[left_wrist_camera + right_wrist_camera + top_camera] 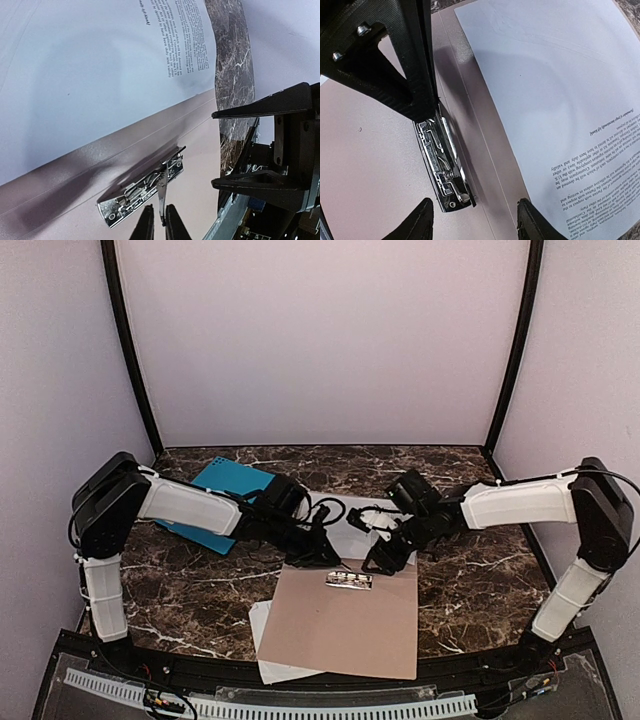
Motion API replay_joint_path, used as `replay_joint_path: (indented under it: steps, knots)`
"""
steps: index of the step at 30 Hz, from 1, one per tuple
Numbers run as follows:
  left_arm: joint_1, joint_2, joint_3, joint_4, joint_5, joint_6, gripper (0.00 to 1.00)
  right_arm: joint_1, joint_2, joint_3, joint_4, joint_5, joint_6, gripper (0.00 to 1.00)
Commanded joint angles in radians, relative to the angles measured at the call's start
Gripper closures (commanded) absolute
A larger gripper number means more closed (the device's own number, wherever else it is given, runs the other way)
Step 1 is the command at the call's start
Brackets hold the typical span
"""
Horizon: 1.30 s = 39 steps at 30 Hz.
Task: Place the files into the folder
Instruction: Open the spring clip on the folder, then adjust the spring clip on the folder.
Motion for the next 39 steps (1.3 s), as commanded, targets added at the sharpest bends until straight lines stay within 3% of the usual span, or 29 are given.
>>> replay_joint_path:
  steps: [1,18,23,29,35,39]
  knots:
    - [-0.025,0.003,0.051,-0.013,-0.066,0.062,0.87,-0.013,-0.070,-0.058,0.007,0.026,0.054,0.45]
    - [-0.135,0.084,0.272,-0.106,-0.124,0.168,0.76,-0.074,-0.207,-0.152,-0.008,0.103,0.155,0.45]
    - [-0.137,0.022,0.273,-0.168,-0.225,0.263,0.69,-0.080,-0.229,-0.167,-0.001,0.107,0.159,0.43]
    - [-0.136,-0.093,0.216,-0.230,-0.388,0.395,0.52,-0.081,-0.203,-0.157,-0.001,0.104,0.160,0.41]
    - [-0.135,-0.159,0.127,-0.263,-0.497,0.415,0.45,-0.081,-0.185,-0.148,-0.001,0.100,0.156,0.41]
    - [-0.136,-0.143,0.103,-0.279,-0.490,0.390,0.44,-0.081,-0.178,-0.148,-0.001,0.107,0.157,0.41]
